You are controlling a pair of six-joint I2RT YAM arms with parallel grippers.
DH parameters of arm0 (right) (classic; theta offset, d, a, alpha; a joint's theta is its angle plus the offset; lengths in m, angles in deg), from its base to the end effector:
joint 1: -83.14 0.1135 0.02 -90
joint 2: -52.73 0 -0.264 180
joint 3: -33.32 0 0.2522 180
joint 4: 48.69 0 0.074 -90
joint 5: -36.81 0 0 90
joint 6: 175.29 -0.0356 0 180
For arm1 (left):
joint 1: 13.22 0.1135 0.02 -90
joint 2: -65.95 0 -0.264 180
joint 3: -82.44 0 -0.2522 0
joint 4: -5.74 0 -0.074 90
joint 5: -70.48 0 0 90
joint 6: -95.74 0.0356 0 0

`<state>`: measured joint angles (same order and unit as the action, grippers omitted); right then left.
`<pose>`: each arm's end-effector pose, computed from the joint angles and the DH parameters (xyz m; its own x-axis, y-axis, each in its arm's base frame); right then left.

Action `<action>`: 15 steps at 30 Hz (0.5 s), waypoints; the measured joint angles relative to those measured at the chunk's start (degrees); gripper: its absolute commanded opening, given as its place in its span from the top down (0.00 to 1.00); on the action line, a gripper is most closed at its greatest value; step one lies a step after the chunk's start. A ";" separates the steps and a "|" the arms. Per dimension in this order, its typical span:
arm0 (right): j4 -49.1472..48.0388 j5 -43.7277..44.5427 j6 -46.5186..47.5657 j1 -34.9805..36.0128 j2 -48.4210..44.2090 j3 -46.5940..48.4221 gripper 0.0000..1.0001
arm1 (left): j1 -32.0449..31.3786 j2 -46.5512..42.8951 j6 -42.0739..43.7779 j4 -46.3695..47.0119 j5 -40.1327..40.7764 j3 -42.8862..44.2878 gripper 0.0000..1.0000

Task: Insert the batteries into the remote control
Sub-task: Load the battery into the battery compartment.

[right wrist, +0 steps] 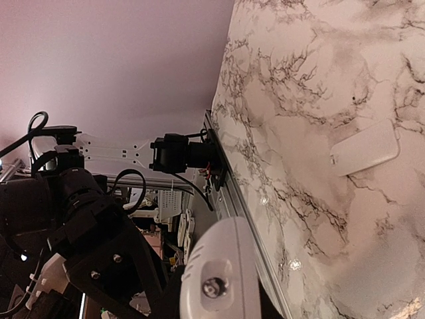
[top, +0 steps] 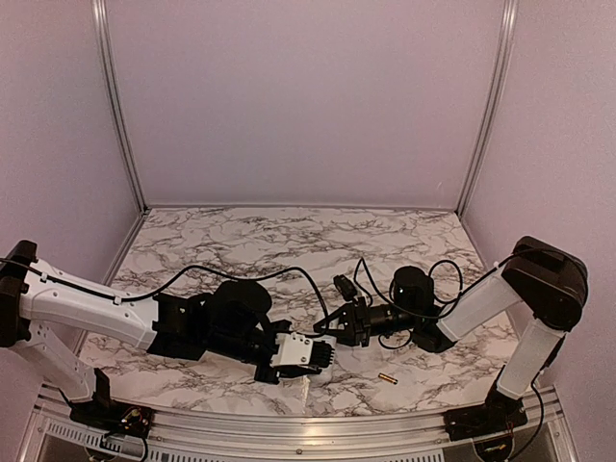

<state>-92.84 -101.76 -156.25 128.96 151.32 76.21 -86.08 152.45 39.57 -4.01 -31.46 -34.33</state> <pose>0.1879 0.2317 0.1467 -0.9780 -0.1089 -0.1777 -0.1899 0.1143 0.9751 0.0893 -0.3145 0.2181 0.4156 0.5008 -0.7593 0.9085 -0.1881 0.3732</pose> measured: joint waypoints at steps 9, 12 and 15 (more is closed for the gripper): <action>-0.35 0.00 -0.02 0.00 0.07 0.00 1.00 | -0.02 0.94 0.13 -0.57 0.26 0.76 0.77; -0.37 -0.02 -0.02 0.00 0.11 0.00 1.00 | -0.02 1.36 0.13 -0.90 0.61 1.16 0.79; -0.37 -0.02 -0.04 0.07 0.11 0.00 1.00 | -0.02 1.73 0.11 -1.05 0.96 1.20 0.82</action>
<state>-93.21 -101.78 -156.29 129.03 151.43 76.21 -86.10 154.17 39.67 -5.06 -30.50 -33.13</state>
